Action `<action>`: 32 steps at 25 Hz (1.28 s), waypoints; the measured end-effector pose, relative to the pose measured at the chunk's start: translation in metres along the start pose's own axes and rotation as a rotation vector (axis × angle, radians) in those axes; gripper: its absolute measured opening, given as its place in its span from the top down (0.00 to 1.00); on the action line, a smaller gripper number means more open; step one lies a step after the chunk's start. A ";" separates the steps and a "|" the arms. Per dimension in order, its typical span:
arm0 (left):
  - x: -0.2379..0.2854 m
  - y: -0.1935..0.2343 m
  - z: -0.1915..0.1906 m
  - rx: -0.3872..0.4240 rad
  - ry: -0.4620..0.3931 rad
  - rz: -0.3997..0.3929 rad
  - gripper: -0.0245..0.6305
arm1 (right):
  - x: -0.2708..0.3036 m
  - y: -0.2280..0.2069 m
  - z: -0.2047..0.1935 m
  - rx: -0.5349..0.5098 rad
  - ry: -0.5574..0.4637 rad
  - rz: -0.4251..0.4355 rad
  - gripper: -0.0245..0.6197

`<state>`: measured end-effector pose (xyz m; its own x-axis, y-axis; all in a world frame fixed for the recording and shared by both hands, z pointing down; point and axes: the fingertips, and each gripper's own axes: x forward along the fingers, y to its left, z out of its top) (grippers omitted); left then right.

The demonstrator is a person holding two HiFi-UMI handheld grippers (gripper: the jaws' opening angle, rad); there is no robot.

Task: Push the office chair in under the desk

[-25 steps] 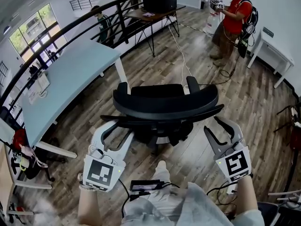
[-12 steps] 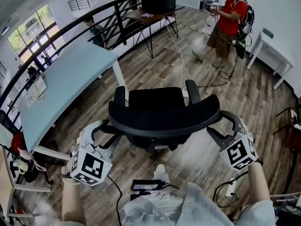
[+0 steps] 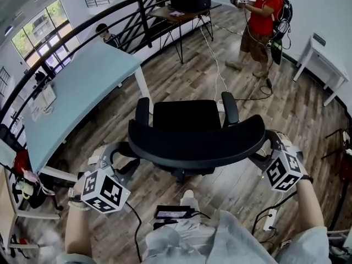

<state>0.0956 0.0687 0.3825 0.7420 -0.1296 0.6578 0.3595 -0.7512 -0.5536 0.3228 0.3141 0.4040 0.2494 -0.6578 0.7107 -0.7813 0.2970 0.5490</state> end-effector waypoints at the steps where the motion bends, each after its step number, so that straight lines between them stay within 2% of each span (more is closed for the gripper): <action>1: 0.003 -0.001 -0.003 0.010 0.012 -0.009 0.69 | 0.003 0.001 -0.001 -0.002 0.004 0.013 0.55; 6: 0.013 -0.006 -0.012 0.045 0.051 -0.067 0.69 | 0.017 0.007 -0.003 -0.042 0.035 0.070 0.55; 10: 0.023 -0.009 -0.021 0.118 0.107 -0.112 0.69 | 0.024 0.007 -0.004 -0.086 0.070 0.116 0.55; 20: 0.045 -0.016 -0.020 0.209 0.154 -0.178 0.69 | 0.053 0.015 -0.020 -0.154 0.119 0.202 0.55; 23: 0.062 -0.019 -0.023 0.246 0.165 -0.185 0.69 | 0.056 0.012 -0.017 -0.155 0.115 0.198 0.55; 26: 0.074 -0.019 -0.029 0.282 0.182 -0.159 0.69 | 0.058 0.010 -0.015 -0.159 0.115 0.178 0.55; 27: 0.075 -0.019 -0.031 0.293 0.189 -0.156 0.70 | 0.059 0.009 -0.015 -0.168 0.118 0.169 0.56; 28: 0.075 -0.019 -0.031 0.299 0.192 -0.159 0.70 | 0.059 0.009 -0.016 -0.177 0.119 0.166 0.62; 29: 0.075 -0.019 -0.031 0.307 0.193 -0.158 0.73 | 0.059 0.009 -0.016 -0.184 0.120 0.168 0.67; 31: 0.075 -0.019 -0.029 0.333 0.195 -0.139 0.82 | 0.058 0.010 -0.019 -0.192 0.123 0.170 0.69; 32: 0.075 -0.019 -0.029 0.342 0.199 -0.133 0.83 | 0.057 0.010 -0.020 -0.194 0.124 0.166 0.69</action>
<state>0.1277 0.0546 0.4574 0.5648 -0.1934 0.8022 0.6368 -0.5162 -0.5728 0.3406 0.2934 0.4589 0.2044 -0.5028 0.8399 -0.6961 0.5286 0.4858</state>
